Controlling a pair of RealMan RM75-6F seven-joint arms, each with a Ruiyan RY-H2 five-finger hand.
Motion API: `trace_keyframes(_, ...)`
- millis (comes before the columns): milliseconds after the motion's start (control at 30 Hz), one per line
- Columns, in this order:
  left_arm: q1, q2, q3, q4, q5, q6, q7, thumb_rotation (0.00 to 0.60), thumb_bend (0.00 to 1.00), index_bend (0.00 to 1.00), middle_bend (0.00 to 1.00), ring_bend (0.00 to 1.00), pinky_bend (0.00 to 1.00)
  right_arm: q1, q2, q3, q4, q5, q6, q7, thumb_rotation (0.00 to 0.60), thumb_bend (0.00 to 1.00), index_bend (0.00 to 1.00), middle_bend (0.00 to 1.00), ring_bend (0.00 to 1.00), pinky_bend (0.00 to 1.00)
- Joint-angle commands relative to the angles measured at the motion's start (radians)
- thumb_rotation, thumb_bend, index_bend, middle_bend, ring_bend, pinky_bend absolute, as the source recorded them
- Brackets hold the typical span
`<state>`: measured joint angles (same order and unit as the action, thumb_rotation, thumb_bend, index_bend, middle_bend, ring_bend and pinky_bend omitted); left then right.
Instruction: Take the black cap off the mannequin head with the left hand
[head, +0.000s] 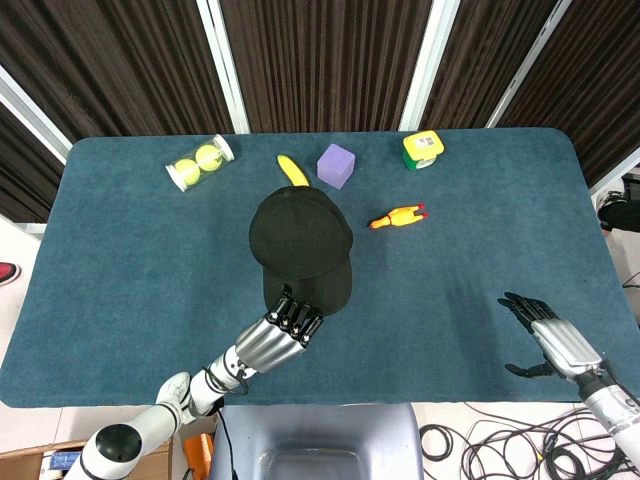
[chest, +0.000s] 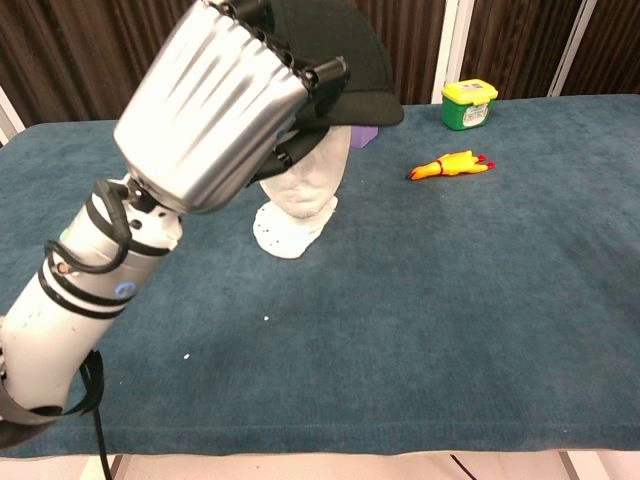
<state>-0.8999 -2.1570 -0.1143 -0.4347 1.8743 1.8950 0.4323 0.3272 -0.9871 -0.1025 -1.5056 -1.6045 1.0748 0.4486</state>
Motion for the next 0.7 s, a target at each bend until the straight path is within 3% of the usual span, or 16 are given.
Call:
trace_keyframes(33,-0.041,0.061,-0.023,-0.019,-0.012,0.013,0.017,0.6,0.62,0.77,0.84,0.82,0.55,-0.003,0.001,-0.001,-0.004,0.006,0.001,-0.008,0.6,0.12,0.0,0.0,0.0,0.0)
trace_keyframes(433,-0.054,0.227,-0.057,-0.154,-0.064,0.004,0.055,0.6,0.62,0.77,0.84,0.82,0.56,0.002,-0.007,0.003,-0.017,0.023,-0.017,-0.041,0.6,0.12,0.0,0.0,0.0,0.0)
trace_keyframes(700,0.058,0.386,-0.038,-0.251,-0.1,0.019,0.086,0.6,0.62,0.77,0.84,0.83,0.56,0.001,-0.008,0.003,-0.023,0.026,-0.019,-0.054,0.6,0.12,0.0,0.0,0.0,0.0)
